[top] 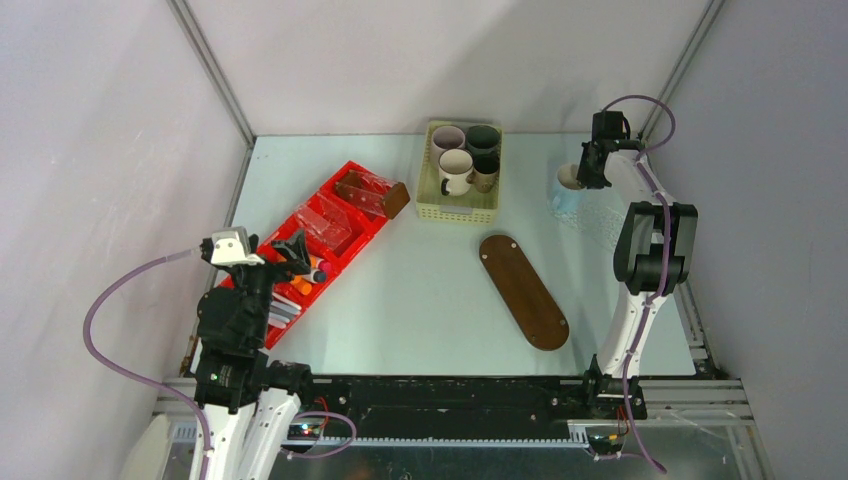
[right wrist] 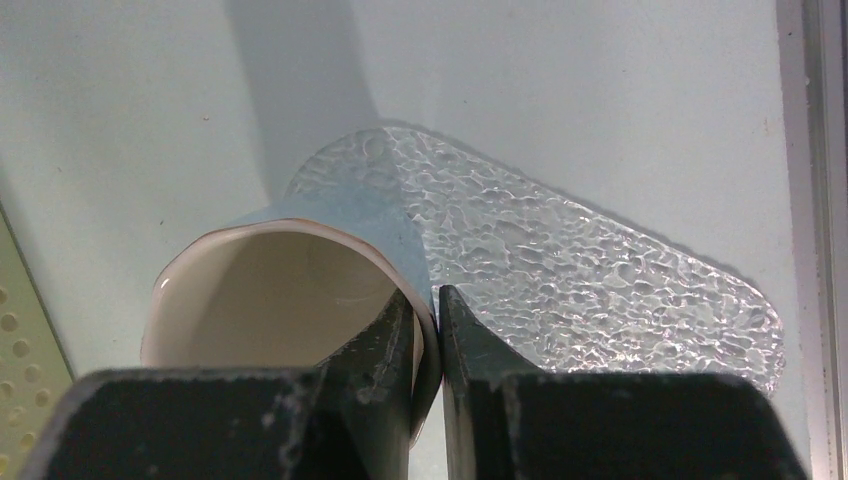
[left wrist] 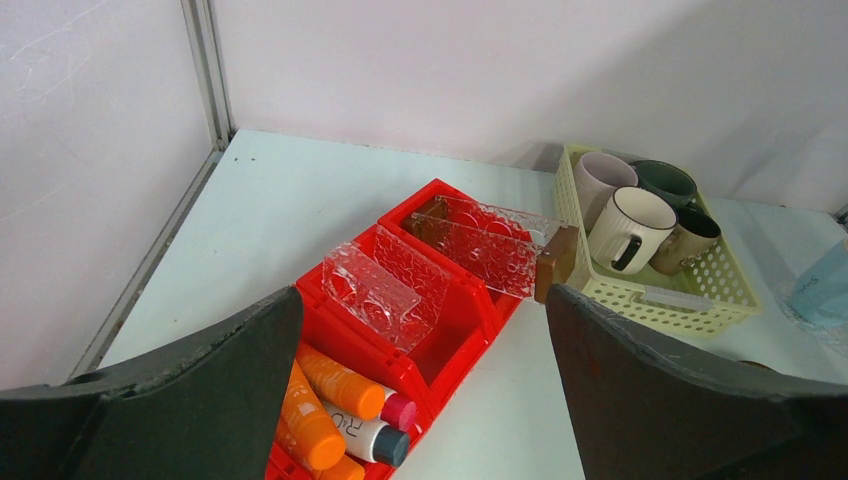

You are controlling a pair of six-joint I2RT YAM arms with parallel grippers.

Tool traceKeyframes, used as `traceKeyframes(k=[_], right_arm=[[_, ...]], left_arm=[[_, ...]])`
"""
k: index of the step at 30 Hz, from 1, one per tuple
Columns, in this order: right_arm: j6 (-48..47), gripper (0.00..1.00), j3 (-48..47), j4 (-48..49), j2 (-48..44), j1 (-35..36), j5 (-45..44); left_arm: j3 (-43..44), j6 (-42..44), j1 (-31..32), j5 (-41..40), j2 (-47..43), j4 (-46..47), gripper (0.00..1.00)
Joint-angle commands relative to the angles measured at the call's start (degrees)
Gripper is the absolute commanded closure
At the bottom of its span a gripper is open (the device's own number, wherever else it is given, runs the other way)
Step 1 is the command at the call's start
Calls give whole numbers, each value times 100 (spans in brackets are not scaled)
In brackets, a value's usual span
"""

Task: Prepare toiletry sets of a toothbrush and toothpaste on the tray
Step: Adjust the cup on the tray.

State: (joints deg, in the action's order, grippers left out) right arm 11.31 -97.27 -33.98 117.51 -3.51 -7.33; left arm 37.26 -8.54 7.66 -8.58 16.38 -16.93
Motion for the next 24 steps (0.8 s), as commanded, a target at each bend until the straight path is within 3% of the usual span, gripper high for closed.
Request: traceKeyframes(k=[1, 6, 14, 16, 20, 24], right_arm=[[-96, 84, -57, 260, -276, -18, -35], [-29, 77, -80, 241, -285, -18, -36], [-50, 58, -123, 197, -493, -27, -33], [-64, 50, -152, 160, -644, -20, -36], [-68, 24, -105, 124, -1109, 15, -51], [-52, 12, 265, 212, -1716, 187, -78]], left_arm=[[33, 101, 17, 94, 10, 181, 2], [36, 105, 23, 89, 22, 177, 2], [35, 101, 16, 84, 47, 178, 2], [36, 98, 17, 87, 53, 177, 2], [33, 90, 18, 90, 106, 188, 2], [68, 12, 17, 34, 262, 151, 2]])
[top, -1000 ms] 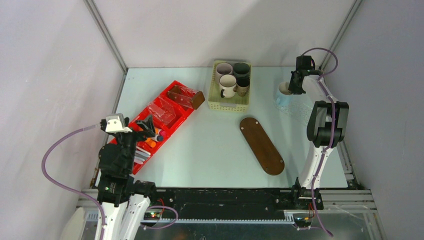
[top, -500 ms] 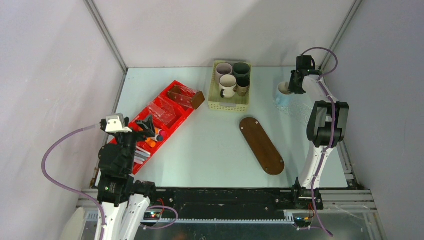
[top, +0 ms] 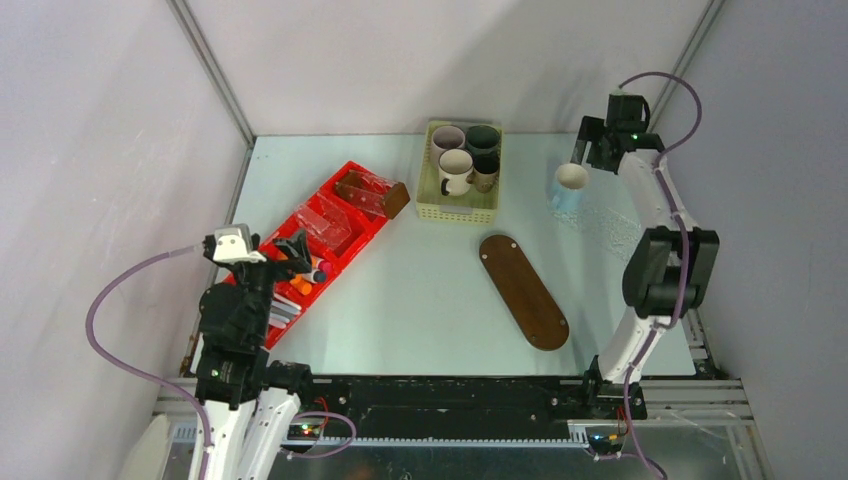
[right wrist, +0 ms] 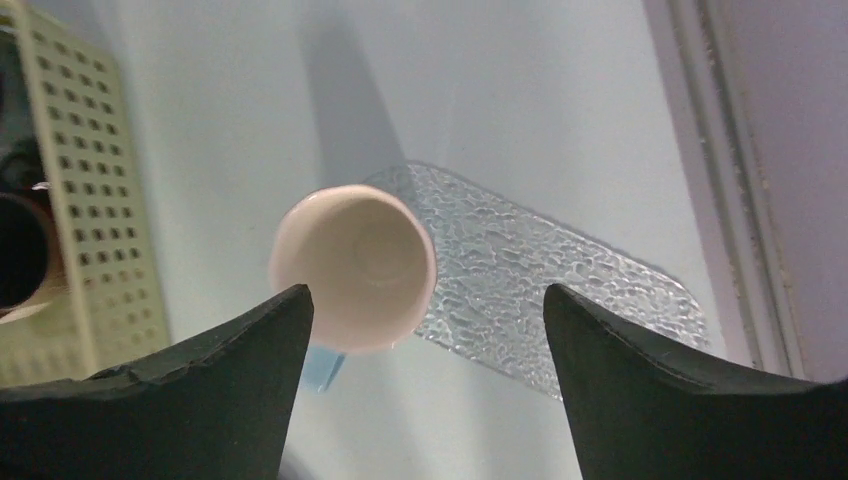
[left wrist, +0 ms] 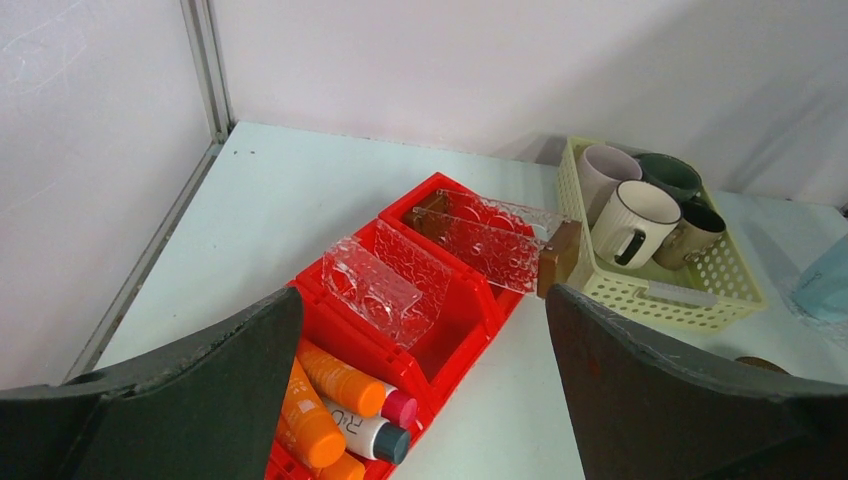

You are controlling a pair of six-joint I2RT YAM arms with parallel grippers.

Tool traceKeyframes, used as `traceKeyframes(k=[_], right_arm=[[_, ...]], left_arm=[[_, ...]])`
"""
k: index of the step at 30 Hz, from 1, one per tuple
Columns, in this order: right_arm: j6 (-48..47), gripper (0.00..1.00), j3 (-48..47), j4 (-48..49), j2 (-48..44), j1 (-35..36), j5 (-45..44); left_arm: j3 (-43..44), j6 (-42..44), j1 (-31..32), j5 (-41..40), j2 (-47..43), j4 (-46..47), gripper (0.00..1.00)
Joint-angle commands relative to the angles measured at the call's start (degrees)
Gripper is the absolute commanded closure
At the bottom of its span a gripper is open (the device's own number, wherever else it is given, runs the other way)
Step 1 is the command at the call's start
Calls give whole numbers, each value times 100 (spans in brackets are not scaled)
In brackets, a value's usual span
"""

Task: Prepare toiletry sets of a toothbrush and toothpaste on the tray
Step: Adjust the cup on the tray, then pick up the toothpaste holder from the storage box.

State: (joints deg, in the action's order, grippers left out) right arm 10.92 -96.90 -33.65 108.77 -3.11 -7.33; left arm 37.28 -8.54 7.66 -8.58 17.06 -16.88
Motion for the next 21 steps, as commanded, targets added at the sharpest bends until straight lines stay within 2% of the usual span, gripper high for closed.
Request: traceKeyframes(k=[1, 5, 8, 13, 15, 21], right_arm=[[-12, 10, 314, 212, -1058, 231, -100], [56, 7, 868, 422, -1753, 628, -213], [304, 5, 1455, 731, -2343, 1053, -178], [600, 4, 1960, 777, -2821, 1736, 114], [626, 4, 2144, 780, -3061, 2159, 143], [571, 4, 2727, 783, -3676, 2969, -8]], left_arm=[[90, -11, 21, 24, 296, 140, 2], [367, -259, 21, -144, 853, -73, 2], [843, -534, 17, -351, 1590, -511, 2], [1615, -1124, 10, -674, 2756, -1270, 2], [1821, -1365, 8, -705, 3377, -1342, 2], [2165, -2327, -248, -710, 4454, -1256, 2]])
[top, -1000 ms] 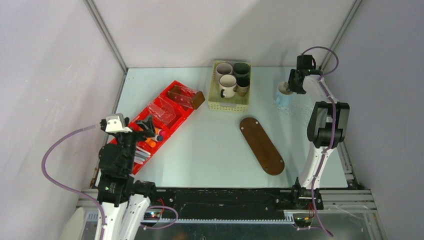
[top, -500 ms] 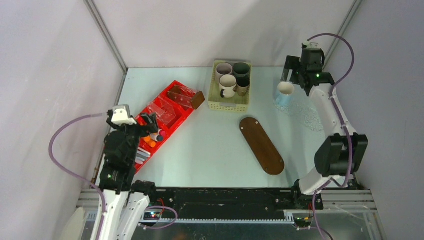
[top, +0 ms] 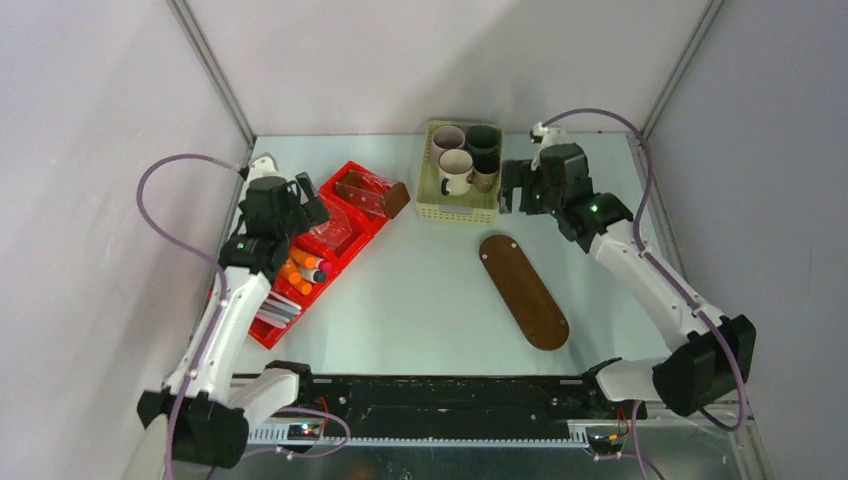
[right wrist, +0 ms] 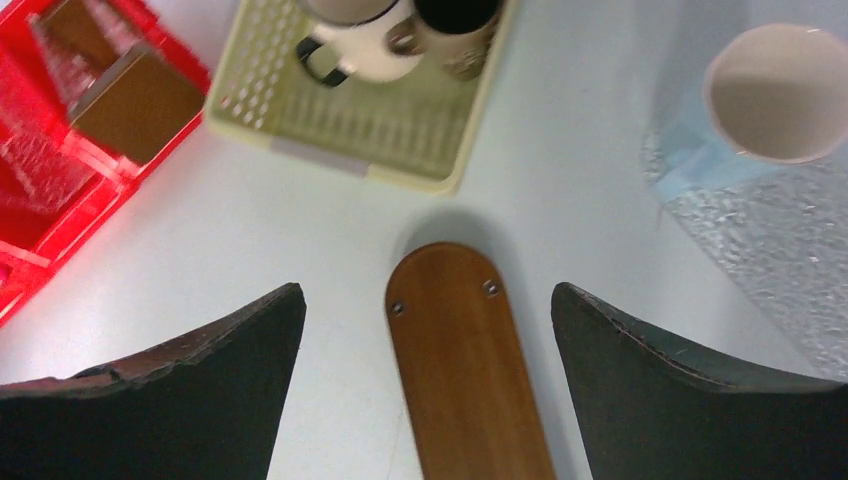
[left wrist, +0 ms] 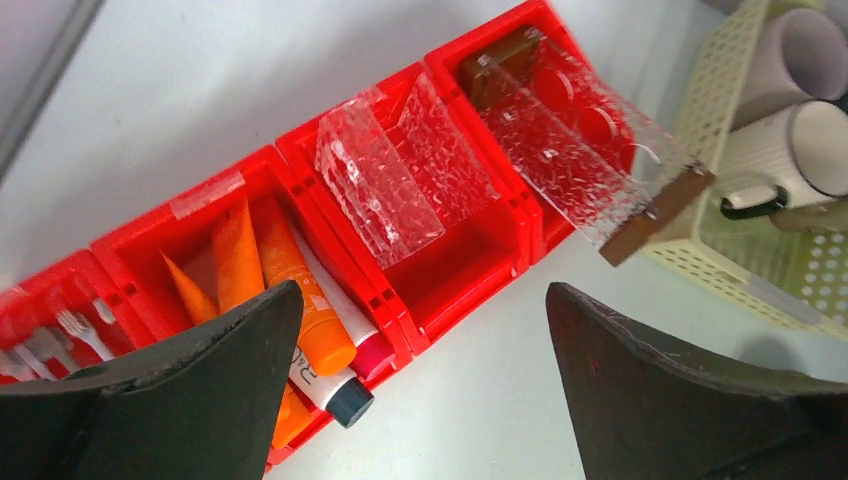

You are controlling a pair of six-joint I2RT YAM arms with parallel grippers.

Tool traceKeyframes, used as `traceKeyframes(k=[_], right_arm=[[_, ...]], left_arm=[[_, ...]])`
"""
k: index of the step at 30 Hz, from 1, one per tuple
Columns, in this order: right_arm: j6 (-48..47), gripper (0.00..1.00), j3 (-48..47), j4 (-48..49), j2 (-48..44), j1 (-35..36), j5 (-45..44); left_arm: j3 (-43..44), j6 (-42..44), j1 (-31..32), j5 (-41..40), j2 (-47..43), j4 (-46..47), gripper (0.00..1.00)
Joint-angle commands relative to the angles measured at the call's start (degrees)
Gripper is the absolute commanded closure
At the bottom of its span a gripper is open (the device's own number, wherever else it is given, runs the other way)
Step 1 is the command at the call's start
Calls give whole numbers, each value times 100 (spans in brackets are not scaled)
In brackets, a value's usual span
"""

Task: Prepare toiletry sets of a toothbrush and toothpaste on the tray
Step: Pick up the toothpaste holder from the storage box.

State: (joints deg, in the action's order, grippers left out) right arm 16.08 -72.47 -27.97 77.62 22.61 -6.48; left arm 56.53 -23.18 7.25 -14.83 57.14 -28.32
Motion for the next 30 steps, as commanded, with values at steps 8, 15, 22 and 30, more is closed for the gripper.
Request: traceKeyframes(k=[8, 15, 22, 30], right_arm=[[88, 4, 1054, 633, -1373, 734, 131], [176, 4, 1143, 803, -1529, 742, 380], [189, 4, 1239, 897, -1577, 741, 439], [175, 4, 1252, 898, -1483, 735, 475]], left_arm=[[130, -1444, -700, 527, 1378, 746, 5], [95, -1696, -1096, 828, 2129, 1571, 14], [-88, -1935, -1430, 1375, 2557, 2241, 20], [-97, -2128, -1543, 1880, 3163, 2719, 23]])
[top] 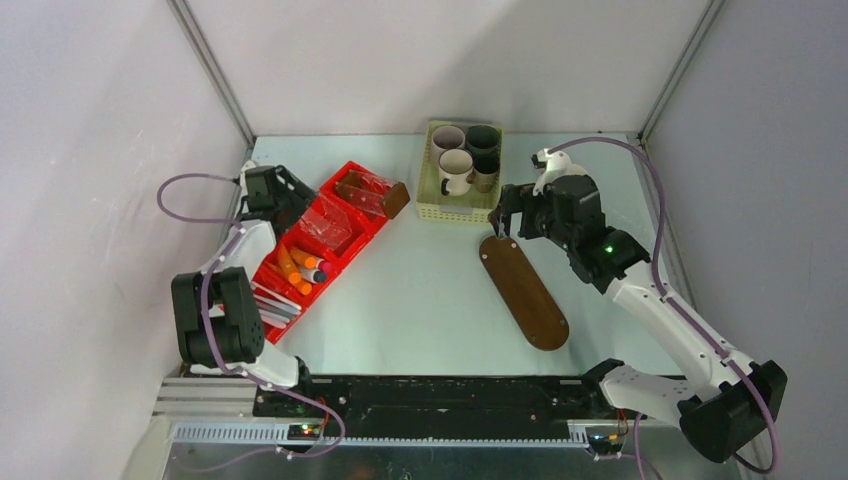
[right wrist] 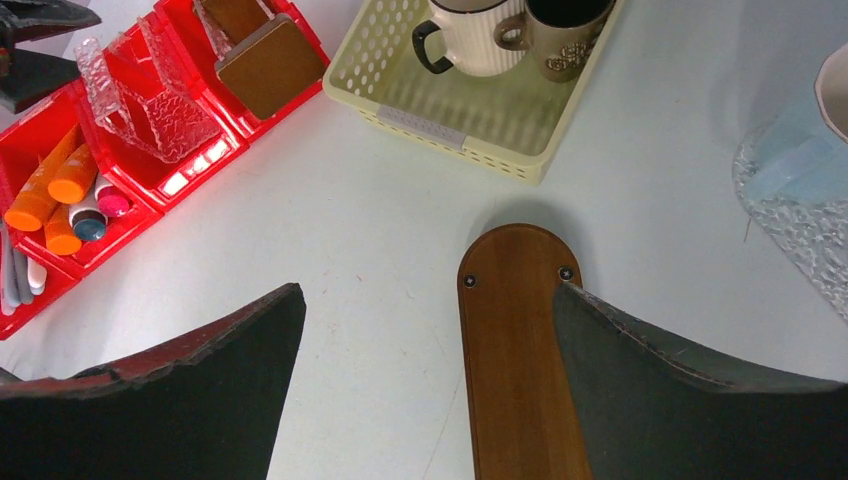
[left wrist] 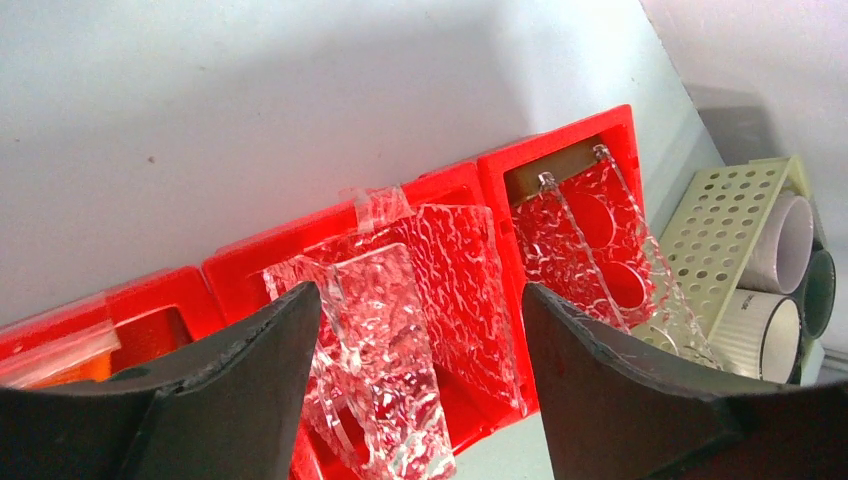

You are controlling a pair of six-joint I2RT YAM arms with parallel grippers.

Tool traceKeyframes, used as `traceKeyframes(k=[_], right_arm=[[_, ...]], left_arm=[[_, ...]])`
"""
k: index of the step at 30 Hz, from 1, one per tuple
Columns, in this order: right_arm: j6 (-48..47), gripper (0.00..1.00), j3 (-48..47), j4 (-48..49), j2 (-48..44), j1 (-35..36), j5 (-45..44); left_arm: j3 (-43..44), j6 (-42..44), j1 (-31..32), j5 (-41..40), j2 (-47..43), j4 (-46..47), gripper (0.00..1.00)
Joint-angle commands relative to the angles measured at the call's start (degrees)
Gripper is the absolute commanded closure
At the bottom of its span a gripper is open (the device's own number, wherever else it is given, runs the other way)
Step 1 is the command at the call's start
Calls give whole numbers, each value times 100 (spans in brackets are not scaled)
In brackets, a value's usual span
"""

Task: Prepare toiletry sets of a toothbrush and toothpaste on the tray
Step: Pick up the toothpaste holder from the storage box.

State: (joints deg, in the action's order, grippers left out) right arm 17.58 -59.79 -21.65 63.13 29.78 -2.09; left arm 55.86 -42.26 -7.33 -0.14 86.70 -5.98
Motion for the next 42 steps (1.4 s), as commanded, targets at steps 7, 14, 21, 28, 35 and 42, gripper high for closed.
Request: traceKeyframes(k=[7, 14, 21, 28, 35, 42], right_arm=[[17, 4, -20, 266, 10, 17, 41], [10, 4, -15, 266, 42, 18, 67], [6, 4, -16, 267, 12, 14, 71], [0, 4, -19, 256, -19, 28, 93], [-26, 4, -18, 279, -34, 45, 143], [-122, 4, -18, 340, -110, 145, 147]], left_arm=[[-158, -408, -92, 827, 452, 893, 26], [-418, -701, -93, 1468, 370, 1629, 42], [-429, -860, -97, 1764, 185, 2033, 53], [-412, -826, -85, 1880, -47, 2045, 75], [-36, -58, -21, 1418, -834, 938, 99], [435, 666, 327, 818, -1673, -360, 100]])
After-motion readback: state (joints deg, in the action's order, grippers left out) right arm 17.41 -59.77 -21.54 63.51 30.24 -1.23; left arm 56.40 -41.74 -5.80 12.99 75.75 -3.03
